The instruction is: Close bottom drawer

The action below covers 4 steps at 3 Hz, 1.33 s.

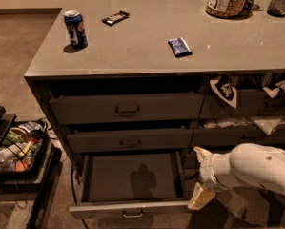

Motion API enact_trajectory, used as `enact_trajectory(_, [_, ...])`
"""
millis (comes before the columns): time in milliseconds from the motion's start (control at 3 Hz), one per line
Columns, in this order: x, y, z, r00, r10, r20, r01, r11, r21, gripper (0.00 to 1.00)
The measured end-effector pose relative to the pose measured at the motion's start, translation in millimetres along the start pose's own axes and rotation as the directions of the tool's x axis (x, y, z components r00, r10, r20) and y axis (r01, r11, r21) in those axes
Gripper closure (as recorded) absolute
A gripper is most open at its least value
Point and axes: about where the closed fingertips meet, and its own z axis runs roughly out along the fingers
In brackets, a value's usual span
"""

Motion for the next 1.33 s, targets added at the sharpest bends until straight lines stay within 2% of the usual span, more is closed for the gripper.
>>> enact_trajectory(333, [17.8, 9.3, 28.4, 0.999, -0.034, 0.015, 0.035, 0.9972, -0.066, 0.0])
enact_trajectory(667, [36.3, 19.9, 56.4, 1.0, -0.024, 0.009, 0.025, 0.9915, -0.127, 0.0])
enact_trajectory(1000, [52.8, 28.1, 84.7, 1.0, 0.022, 0.012, -0.02, 0.9841, -0.176, 0.0])
enact_trajectory(1333, [82.4, 59.3, 112.9, 0.996, 0.084, -0.017, -0.086, 0.9631, -0.255, 0.0])
